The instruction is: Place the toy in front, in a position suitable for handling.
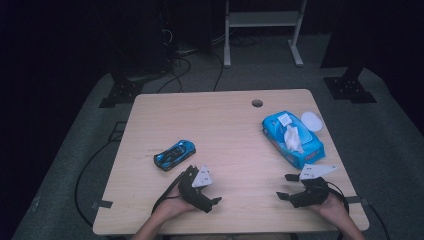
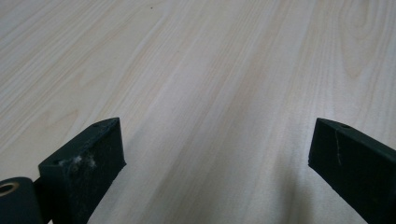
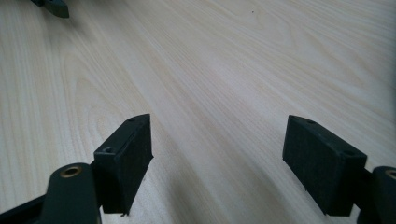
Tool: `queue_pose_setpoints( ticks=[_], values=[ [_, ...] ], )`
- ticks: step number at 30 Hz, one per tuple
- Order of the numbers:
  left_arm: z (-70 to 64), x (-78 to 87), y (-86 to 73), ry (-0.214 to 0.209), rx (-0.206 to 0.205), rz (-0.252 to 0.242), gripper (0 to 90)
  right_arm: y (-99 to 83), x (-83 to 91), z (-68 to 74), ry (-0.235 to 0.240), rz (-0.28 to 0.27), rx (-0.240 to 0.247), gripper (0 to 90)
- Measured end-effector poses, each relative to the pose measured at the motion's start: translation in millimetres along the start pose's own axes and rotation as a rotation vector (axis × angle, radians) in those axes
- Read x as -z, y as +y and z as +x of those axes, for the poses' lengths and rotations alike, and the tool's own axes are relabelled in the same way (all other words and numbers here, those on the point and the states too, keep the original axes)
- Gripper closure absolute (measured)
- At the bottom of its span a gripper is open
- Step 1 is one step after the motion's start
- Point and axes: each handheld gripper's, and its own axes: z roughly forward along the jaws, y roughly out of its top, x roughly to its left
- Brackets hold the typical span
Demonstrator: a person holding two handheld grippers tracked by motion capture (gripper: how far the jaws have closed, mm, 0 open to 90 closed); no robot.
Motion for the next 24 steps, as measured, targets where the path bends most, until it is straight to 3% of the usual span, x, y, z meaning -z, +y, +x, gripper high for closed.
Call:
queue_pose_setpoints(
  ticks=[5, 13, 15, 16, 17, 18, 19, 24],
  values=[
    [6.8, 6.8, -3.5, 0.038, 0.037, -0.011, 2.7, -1.5, -2.5, -2.1, 0.003, 0.005, -0.011, 23.1],
    [21.4, 22.7, -2.9, 0.079, 0.045, -0.016, 2.7, 2.1, 0.6, 2.9, 0.004, -0.007, -0.001, 23.1],
    [32.2, 31.9, 0.4, 0.115, 0.041, -0.019, 2.7, 5.1, 0.9, 4.3, 0.007, -0.013, 0.005, 23.1],
    [48.9, 41.7, 1.1, 0.142, 0.046, -0.024, 2.7, 8.1, 1.9, 5.0, 0.008, -0.022, 0.01, 23.1],
    [48.9, 41.7, 1.1, 0.142, 0.046, -0.024, 2.7, 8.1, 1.9, 5.0, 0.008, -0.022, 0.01, 23.1],
    [68.6, 48.8, -0.7, 0.164, 0.061, -0.001, 2.7, 10.5, 2.9, 5.1, 0.018, -0.031, 0.013, 23.1],
    [78.2, 50.9, -1.9, 0.178, 0.068, 0.021, 2.7, 11.0, 3.0, 4.9, 0.026, -0.028, 0.01, 23.1],
    [122.7, 54.6, -5.5, 0.168, 0.095, 0.148, 2.8, 11.3, 1.4, 5.1, 0.046, -0.015, 0.018, 23.1]
  ],
)
